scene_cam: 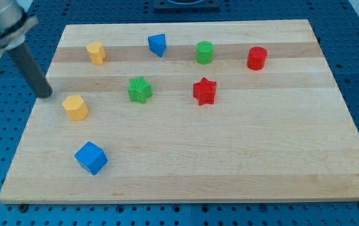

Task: Nudge the yellow heart down a bit

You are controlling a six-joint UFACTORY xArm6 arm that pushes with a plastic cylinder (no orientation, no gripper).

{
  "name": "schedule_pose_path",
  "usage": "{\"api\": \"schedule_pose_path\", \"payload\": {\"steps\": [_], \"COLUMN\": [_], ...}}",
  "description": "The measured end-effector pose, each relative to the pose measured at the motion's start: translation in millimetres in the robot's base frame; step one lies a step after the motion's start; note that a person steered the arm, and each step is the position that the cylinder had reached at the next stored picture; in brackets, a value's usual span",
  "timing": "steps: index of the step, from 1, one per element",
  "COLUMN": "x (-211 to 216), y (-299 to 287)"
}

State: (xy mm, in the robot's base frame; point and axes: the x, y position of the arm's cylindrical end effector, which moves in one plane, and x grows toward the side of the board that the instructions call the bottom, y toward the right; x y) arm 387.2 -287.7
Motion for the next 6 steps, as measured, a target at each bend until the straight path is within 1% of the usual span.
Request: {"api": "schedule_pose_path", "payload": {"steps": [1, 2, 3, 4, 5, 6], "x": [-69.2, -126.2, -124.6, -110.5, -139.8, -109.6], "y": [3.3, 34.3, 109.3, 107.2, 91.0, 58.5]}}
